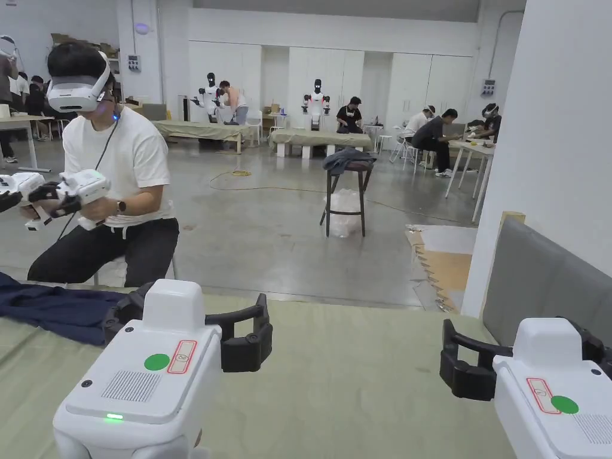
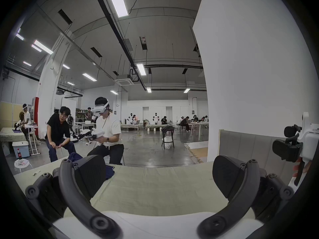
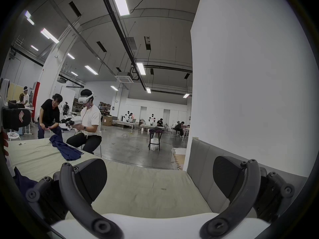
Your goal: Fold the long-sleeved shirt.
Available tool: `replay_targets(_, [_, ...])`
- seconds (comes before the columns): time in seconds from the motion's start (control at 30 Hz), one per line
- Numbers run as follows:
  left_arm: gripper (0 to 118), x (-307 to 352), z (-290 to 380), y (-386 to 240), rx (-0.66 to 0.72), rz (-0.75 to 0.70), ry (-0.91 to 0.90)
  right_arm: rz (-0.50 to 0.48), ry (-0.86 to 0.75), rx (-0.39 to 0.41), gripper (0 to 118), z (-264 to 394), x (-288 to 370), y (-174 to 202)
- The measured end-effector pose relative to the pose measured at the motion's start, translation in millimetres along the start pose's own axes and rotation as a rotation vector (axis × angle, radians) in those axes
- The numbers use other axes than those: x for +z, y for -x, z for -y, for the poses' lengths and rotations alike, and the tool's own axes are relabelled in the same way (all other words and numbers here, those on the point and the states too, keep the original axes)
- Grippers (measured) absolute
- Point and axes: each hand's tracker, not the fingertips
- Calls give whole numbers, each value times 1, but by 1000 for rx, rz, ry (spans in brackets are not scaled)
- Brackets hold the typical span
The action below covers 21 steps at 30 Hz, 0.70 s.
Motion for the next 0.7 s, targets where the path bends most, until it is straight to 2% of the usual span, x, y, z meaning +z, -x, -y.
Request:
replay_targets(0.23, [111, 1, 1, 2, 17, 13, 6, -14, -4, -2, 118, 2, 3, 5])
replay_targets(0.5, [111, 0, 0, 2, 5, -4, 7, -31, -12, 47, 118, 1, 5, 13])
replay_targets(0.7, [111, 1, -1, -1, -10, -17, 1, -40, -2, 23, 118, -1, 4, 12])
